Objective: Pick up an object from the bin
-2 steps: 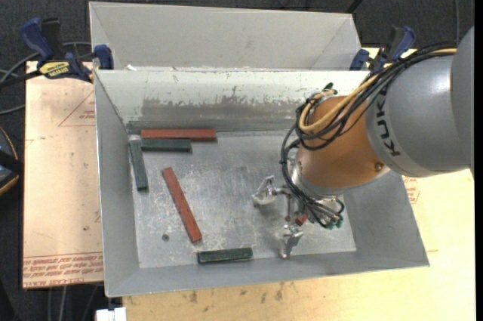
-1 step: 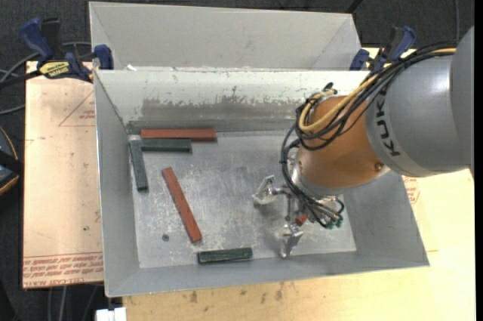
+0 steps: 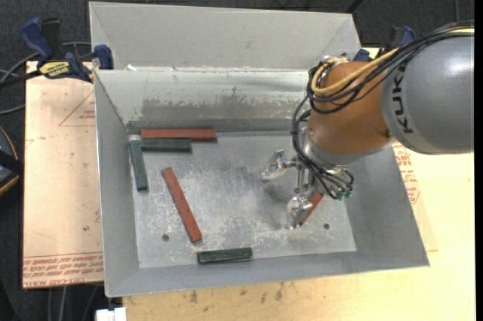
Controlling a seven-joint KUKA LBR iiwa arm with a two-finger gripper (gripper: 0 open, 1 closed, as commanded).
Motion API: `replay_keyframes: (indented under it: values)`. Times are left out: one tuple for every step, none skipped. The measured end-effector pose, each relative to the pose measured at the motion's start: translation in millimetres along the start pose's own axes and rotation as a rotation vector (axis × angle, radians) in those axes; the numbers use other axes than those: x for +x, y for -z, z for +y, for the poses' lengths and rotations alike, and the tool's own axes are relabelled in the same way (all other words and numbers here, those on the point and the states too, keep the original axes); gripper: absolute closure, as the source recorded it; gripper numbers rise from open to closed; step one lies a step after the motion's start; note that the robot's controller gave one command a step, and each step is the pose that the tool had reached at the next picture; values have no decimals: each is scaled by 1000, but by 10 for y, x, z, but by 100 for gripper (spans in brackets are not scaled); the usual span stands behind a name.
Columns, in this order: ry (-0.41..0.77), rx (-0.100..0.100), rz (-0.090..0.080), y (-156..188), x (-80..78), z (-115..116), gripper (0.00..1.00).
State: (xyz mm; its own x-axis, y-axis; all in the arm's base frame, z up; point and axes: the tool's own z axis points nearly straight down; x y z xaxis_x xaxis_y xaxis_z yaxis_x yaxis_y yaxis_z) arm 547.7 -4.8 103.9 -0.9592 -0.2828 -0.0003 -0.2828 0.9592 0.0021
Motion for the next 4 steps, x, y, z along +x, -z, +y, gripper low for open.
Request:
replay_keyframes:
  values:
    - [84,0,1,519,162,-116,0]
    - [309,-1,4,-284,149,-595,100]
    - [308,-1,4,-284,149,-596,100]
    - [343,2,-3,1043,215,-654,100]
